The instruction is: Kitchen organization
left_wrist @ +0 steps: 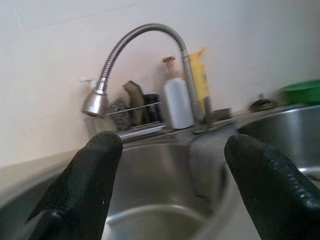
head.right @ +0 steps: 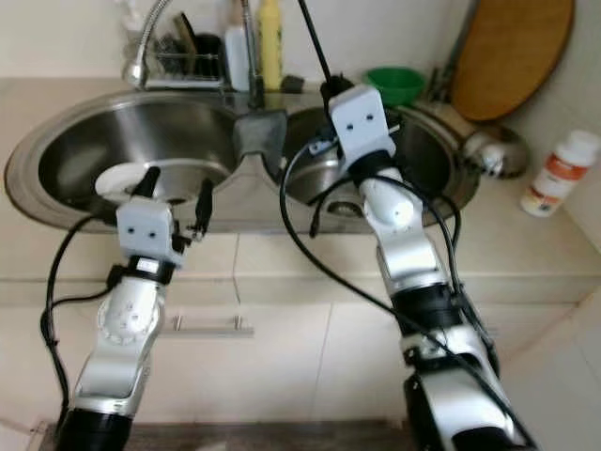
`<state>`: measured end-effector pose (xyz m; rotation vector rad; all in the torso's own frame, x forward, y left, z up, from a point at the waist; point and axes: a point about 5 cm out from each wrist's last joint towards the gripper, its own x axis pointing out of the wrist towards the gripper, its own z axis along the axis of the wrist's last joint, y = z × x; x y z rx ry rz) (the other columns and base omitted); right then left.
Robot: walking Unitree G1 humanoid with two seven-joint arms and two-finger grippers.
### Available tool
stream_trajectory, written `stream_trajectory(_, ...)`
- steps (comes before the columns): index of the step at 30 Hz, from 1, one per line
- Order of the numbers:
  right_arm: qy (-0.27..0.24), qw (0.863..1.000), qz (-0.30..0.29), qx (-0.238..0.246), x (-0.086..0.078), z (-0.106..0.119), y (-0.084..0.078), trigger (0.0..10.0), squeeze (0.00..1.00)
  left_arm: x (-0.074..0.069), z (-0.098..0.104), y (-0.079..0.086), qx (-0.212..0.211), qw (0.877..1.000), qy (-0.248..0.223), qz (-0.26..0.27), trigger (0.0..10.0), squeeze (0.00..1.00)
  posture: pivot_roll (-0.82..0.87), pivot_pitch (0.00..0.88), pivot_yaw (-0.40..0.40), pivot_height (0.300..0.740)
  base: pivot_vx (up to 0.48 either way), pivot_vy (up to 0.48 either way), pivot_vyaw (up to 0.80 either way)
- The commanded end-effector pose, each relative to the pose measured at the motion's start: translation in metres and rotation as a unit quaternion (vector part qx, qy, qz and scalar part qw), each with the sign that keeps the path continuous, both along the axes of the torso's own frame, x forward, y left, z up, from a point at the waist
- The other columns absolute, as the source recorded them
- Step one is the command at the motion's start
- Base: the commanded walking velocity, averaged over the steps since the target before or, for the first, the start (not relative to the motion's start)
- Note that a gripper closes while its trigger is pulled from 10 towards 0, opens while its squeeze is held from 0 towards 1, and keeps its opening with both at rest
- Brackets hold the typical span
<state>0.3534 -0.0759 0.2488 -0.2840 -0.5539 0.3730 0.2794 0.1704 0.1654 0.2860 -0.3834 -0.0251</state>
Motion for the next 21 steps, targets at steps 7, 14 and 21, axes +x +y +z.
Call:
stream_trajectory(7,0.066,0.997,-0.033,0.019,0.014,-0.014,-0.018,10.0,0.0,-0.001,0.001,-0.012,-0.006,1.0,-0.001,-0.023,10.0,0.0,0.03,0.0,-0.044,0.74,0.122,0.0,0.0)
stream_trajectory(14,0.182,0.982,-0.052,0.001,0.023,-0.052,-0.021,10.0,1.0,0.0,0.0,-0.013,-0.005,1.0,0.002,-0.027,10.0,0.0,0.04,0.0,-0.041,0.74,0.0,0.0,0.0)
stream_trajectory(21,0.243,0.969,-0.048,-0.008,0.022,-0.074,-0.022,10.0,1.0,0.0,-0.001,-0.013,-0.003,1.0,0.005,-0.027,10.0,0.0,0.03,0.0,-0.039,0.74,0.0,0.0,0.0)
